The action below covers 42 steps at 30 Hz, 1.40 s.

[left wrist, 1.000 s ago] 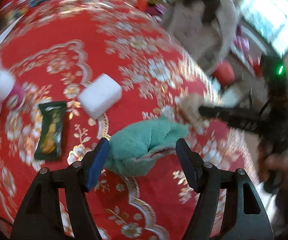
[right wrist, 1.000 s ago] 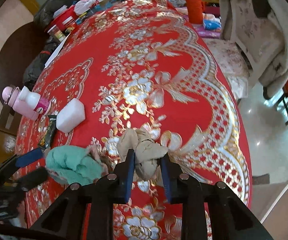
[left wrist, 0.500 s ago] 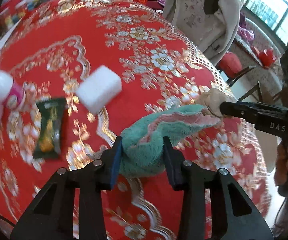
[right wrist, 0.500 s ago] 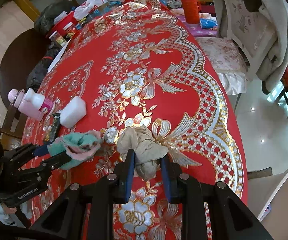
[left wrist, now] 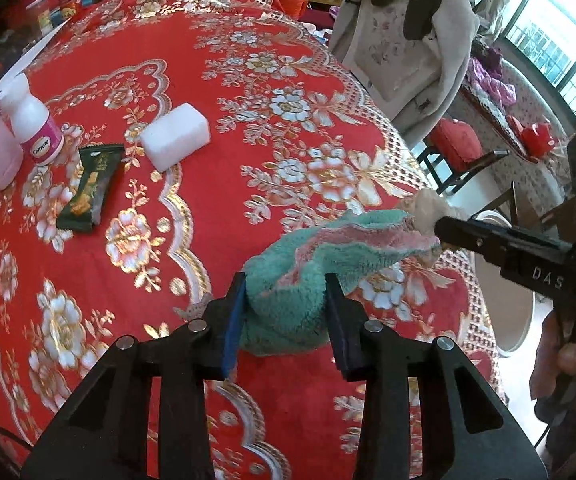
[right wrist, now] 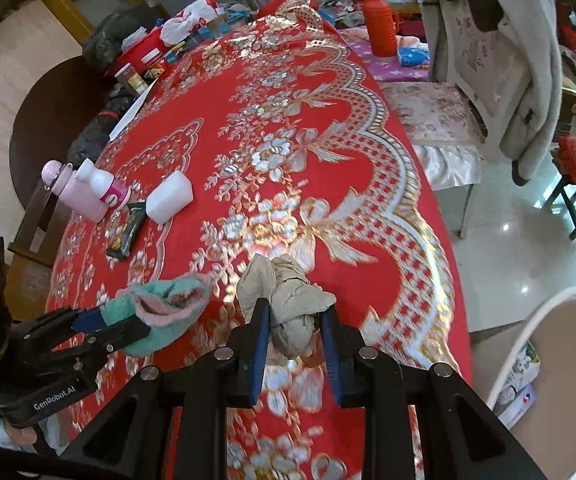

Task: Collect trash
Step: 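Carry the green towel and beige cloth over the beige bucket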

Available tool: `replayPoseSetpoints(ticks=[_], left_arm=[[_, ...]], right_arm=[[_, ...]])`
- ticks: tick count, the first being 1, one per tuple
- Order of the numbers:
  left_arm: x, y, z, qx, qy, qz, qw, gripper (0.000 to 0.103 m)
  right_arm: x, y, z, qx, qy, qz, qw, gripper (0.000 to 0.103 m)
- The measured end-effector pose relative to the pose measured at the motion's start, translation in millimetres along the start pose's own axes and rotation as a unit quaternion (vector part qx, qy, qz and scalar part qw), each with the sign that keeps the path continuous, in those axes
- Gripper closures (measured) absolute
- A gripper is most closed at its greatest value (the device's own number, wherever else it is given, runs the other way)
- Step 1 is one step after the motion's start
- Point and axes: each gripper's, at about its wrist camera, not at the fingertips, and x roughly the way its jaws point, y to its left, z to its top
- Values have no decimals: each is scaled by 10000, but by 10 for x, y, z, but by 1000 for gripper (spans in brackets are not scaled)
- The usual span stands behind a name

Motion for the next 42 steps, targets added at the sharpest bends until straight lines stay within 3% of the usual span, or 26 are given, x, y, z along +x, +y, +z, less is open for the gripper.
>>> replayPoseSetpoints(ticks=[17,42], left_arm=[[47,-1001,-40,461,-71,-244,9986,68],[395,-2602,-87,1426,115,-796,9865,68]], right_arm=[[-669,-742,-548,526,-164,-421,9976,79],[-1474,-1956,-1142,1534,-404,-1059,9816,79]])
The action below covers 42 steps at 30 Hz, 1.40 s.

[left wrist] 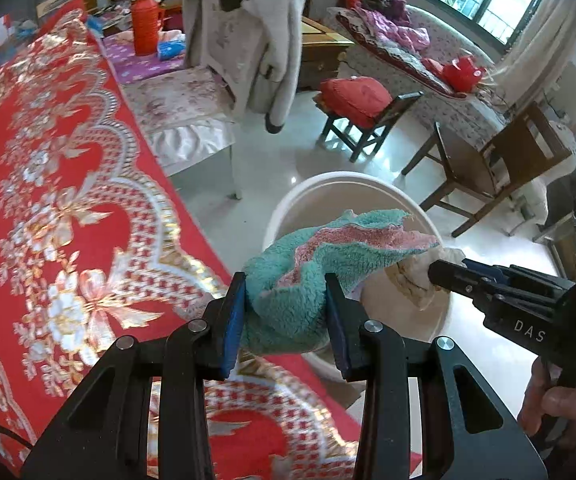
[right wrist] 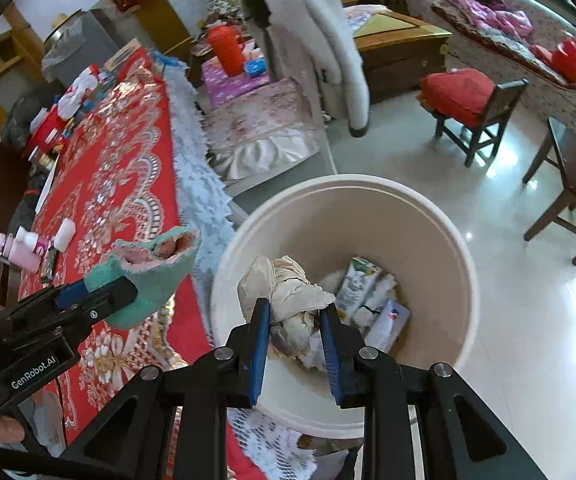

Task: Collect trash
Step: 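Carry the green towel and beige cloth over the beige bucket, then open both tools to drop the towel and cloth into the bucket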

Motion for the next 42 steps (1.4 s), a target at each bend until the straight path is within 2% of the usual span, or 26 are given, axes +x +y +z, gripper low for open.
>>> replayPoseSetpoints(ticks=[14,42], left_arm=[[291,-341,78,33,181,-170,9997,68],[513,-422,101,-267,345,-196,9989,68]], right_arm=[[-116,-433,-103,319,-4,-129,9994,79],[-20,-553,-86,301,137,-125,9994,79]])
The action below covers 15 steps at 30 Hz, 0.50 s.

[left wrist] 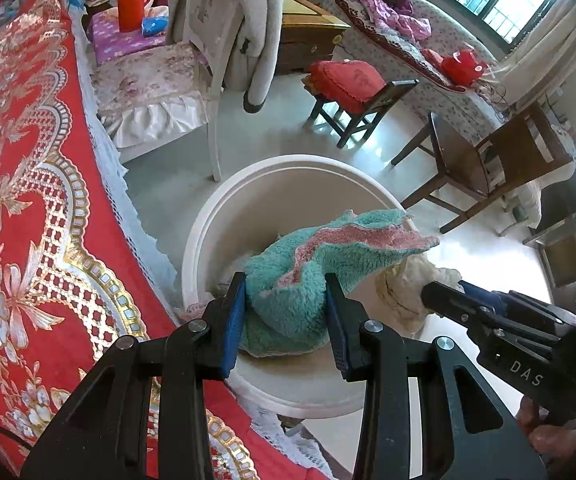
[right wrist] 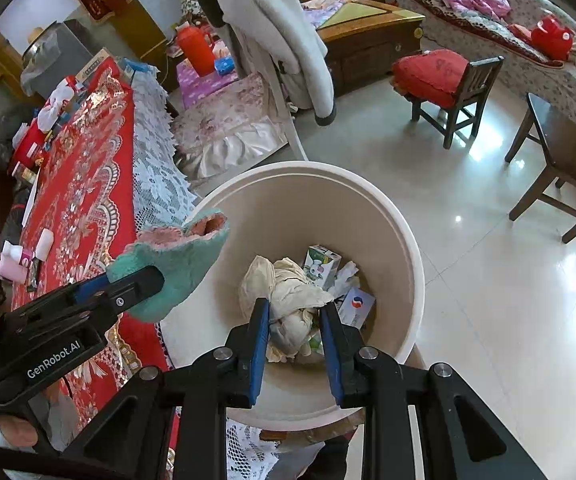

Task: Collect trash
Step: 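Open both tools to drop the towel and cloth into the bucket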

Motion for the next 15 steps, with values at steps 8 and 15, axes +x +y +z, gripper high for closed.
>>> replayPoseSetpoints(ticks=[8,15], left_arm=[[45,18,-14,-114,93,-92,9998,67],[62,34,-12,-230,155,-348,9990,62]], right_arm=[[66,23,10,-14,82,13,10000,79],[124,1,34,70,220,-64,9997,64]])
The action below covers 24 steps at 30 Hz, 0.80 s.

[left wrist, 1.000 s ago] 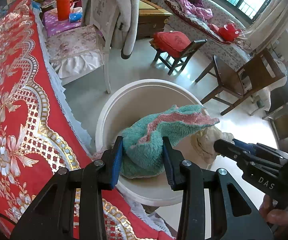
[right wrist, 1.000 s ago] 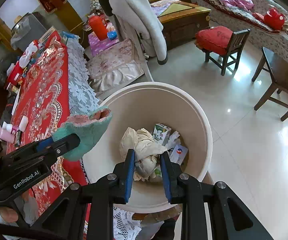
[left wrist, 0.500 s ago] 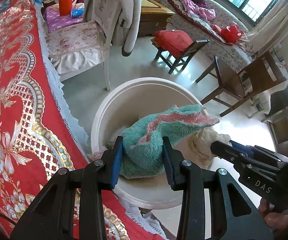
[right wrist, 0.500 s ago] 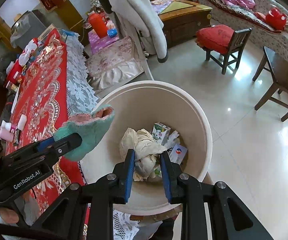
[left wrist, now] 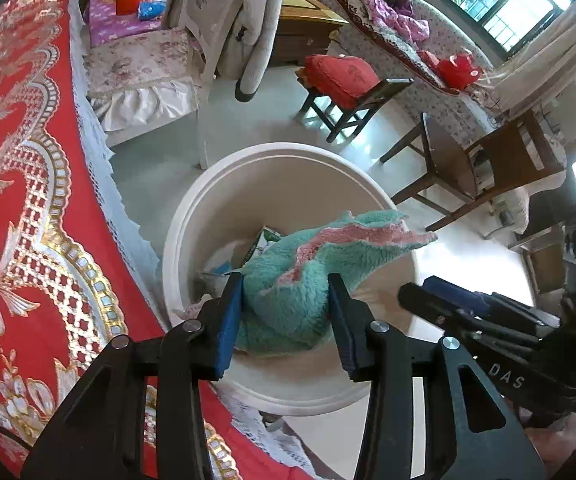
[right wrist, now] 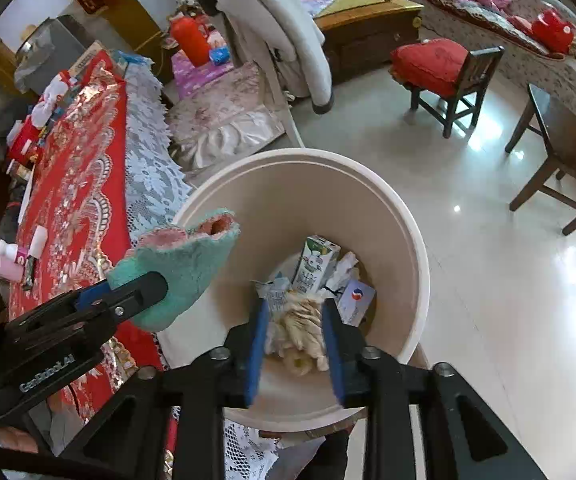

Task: Collect trash
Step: 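Open both tools to drop the towel and cloth into the bucket, then move both open tools back over the table toward the snack packet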

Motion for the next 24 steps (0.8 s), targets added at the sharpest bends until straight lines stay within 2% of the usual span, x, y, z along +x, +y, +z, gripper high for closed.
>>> replayPoseSetpoints(ticks=[10,17,24], left_arm=[[-174,108,0,-105,-166,-21,9998,61],[-387,262,-37,-193,-429,248,9986,61],[-644,656,-129,-458,-681,586,9949,61]], right_arm=[[18,23,-12,48,85,-5,10000,62],[36,269,28,-188,61,79,9998,62],[121,661,63,-527,86,218,9983,62]])
